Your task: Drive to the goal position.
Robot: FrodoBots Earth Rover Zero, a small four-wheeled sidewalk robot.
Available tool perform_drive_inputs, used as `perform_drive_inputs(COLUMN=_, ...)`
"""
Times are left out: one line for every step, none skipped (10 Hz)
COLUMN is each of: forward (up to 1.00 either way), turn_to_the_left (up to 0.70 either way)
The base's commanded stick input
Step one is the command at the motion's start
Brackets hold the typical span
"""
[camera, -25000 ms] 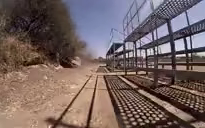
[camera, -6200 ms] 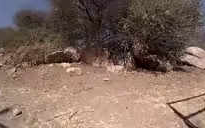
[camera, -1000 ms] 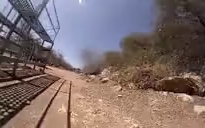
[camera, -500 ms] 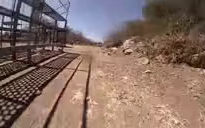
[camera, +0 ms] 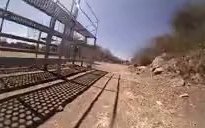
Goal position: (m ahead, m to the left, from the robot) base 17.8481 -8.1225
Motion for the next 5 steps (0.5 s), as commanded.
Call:
perform_drive_inputs(forward=0.85, turn_to_the_left=0.00)
perform_drive_inputs(forward=0.85, turn_to_the_left=0.00)
perform_drive_inputs(forward=0.85, turn_to_the_left=0.00)
perform_drive_inputs(forward=0.85, turn_to_the_left=0.00)
perform_drive_inputs(forward=0.85, turn_to_the_left=0.00)
